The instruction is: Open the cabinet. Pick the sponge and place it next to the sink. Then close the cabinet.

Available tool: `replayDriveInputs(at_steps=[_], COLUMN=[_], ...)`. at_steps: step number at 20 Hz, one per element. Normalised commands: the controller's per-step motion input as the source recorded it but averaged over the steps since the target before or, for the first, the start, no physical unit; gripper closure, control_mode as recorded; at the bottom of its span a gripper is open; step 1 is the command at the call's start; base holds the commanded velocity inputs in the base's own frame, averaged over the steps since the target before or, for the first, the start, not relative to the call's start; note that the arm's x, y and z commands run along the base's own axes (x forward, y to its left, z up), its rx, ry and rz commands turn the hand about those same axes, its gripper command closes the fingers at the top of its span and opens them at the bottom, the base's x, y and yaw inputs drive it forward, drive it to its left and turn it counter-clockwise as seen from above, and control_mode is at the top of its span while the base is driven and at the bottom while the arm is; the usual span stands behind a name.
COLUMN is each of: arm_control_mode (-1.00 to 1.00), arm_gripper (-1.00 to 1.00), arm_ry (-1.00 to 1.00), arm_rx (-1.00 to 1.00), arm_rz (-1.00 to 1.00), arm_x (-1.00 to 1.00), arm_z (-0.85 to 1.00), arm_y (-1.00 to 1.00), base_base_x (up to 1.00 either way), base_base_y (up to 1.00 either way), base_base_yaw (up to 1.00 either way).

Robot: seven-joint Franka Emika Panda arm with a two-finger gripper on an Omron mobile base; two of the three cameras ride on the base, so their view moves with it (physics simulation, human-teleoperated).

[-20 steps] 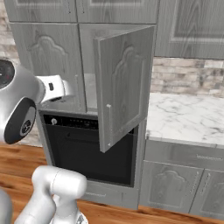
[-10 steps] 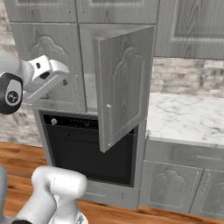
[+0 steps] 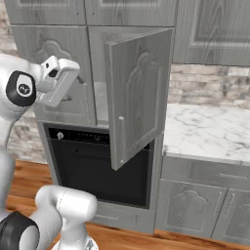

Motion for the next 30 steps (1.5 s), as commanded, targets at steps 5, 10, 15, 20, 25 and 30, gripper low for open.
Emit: replayDriveInputs(at_steps=[5, 10, 15, 20, 25, 30], arm_control_mode=[-1.00, -1.00, -1.00, -1.00, -1.00, -1.00], arm_gripper=[-1.00, -1.00, -1.00, -1.00, -1.00, -1.00], arm_ry=[0.00, -0.07, -0.09, -0.09, -0.01, 0.00], arm_rx=[-0.04, 0.07, 0.15, 0.10, 0.00, -0.01], arm_rz=[-0.11, -0.02, 0.00, 0.00, 0.00, 0.00], arm_x=[0.48, 0.34, 0.16, 0.00, 0.00, 0.04], arm_z=[-0.02, -0.01, -0.03, -0.08, -0.05, -0.21], arm_y=[0.00, 0.03, 0.00, -0.18, -0.27, -0.36], base_base_x=[0.00, 0.00, 0.00, 0.00, 0.00, 0.00], base_base_y=[0.00, 0.00, 0.00, 0.00, 0.00, 0.00], base_base_yaw=[0.00, 0.00, 0.00, 0.00, 0.00, 0.00])
